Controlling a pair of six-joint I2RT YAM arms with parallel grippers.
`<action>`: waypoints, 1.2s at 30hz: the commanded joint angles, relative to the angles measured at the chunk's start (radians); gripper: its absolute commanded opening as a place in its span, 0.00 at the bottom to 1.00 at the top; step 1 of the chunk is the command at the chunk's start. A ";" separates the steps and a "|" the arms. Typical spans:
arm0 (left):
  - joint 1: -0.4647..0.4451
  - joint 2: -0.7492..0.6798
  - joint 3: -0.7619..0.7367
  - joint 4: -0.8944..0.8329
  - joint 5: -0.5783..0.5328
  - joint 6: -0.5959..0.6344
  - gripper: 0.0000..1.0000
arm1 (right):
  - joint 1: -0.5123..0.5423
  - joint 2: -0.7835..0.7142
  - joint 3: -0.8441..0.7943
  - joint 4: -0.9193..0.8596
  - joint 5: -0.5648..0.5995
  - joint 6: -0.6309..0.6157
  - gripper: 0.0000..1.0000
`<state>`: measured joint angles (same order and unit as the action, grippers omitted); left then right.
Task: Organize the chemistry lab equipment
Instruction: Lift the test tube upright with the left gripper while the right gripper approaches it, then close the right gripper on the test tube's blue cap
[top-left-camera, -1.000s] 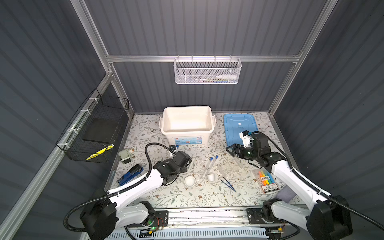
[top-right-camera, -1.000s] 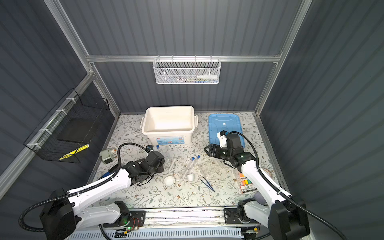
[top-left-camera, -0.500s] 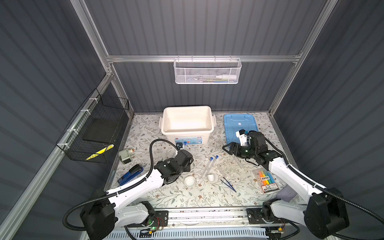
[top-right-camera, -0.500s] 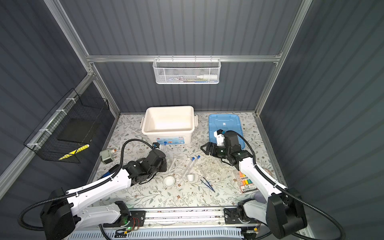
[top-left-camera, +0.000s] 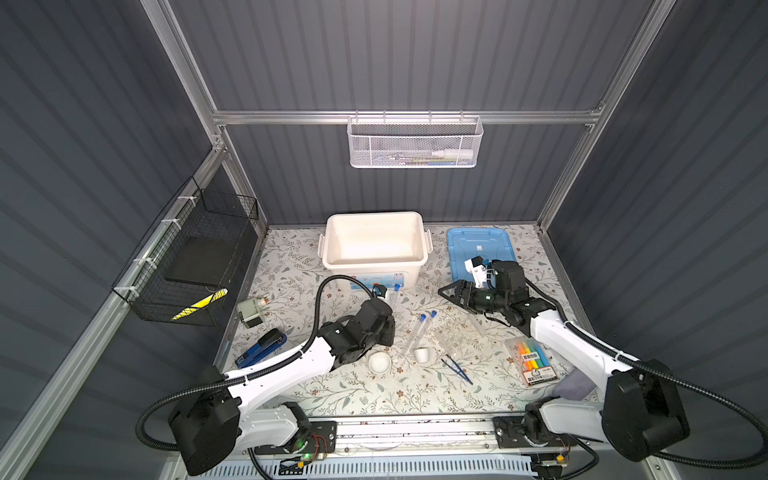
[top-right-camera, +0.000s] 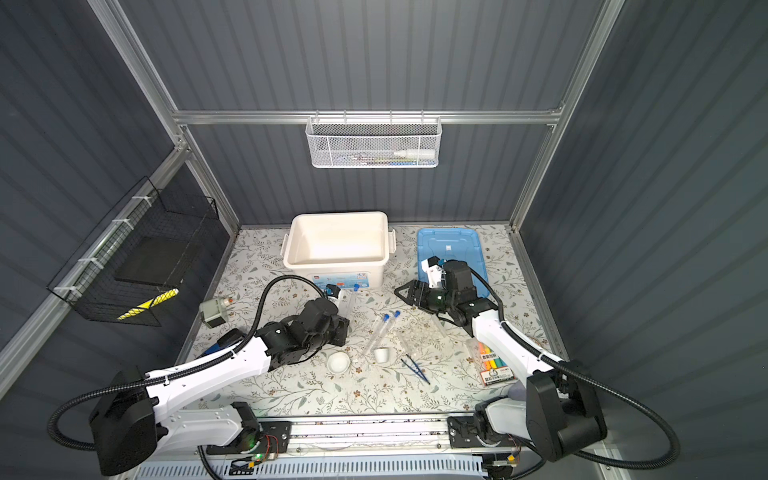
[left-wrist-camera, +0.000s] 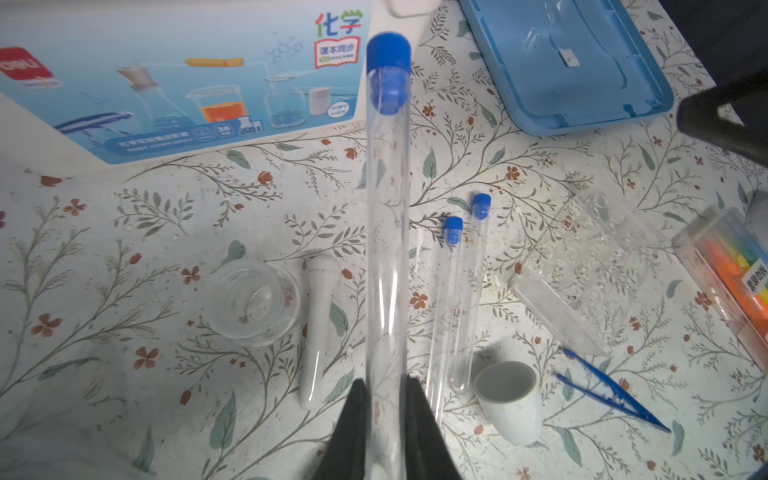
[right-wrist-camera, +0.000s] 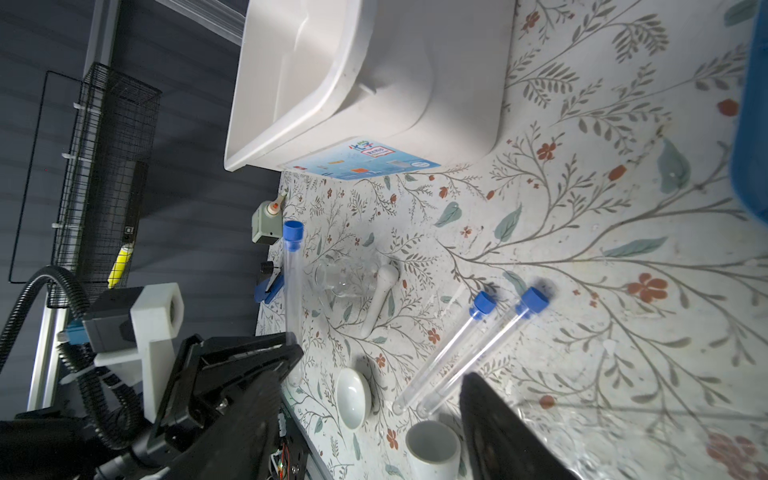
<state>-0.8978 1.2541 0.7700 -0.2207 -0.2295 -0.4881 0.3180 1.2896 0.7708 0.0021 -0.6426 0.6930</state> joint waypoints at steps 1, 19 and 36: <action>-0.018 0.037 0.046 0.056 0.065 0.051 0.05 | 0.006 0.013 -0.002 0.067 -0.042 0.044 0.69; -0.065 0.163 0.101 0.133 0.163 0.092 0.05 | 0.044 0.182 0.008 0.230 -0.109 0.162 0.59; -0.072 0.172 0.101 0.151 0.205 0.111 0.05 | 0.057 0.224 0.015 0.287 -0.118 0.212 0.45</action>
<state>-0.9619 1.4143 0.8410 -0.0803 -0.0456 -0.3988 0.3683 1.5028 0.7708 0.2699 -0.7387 0.8989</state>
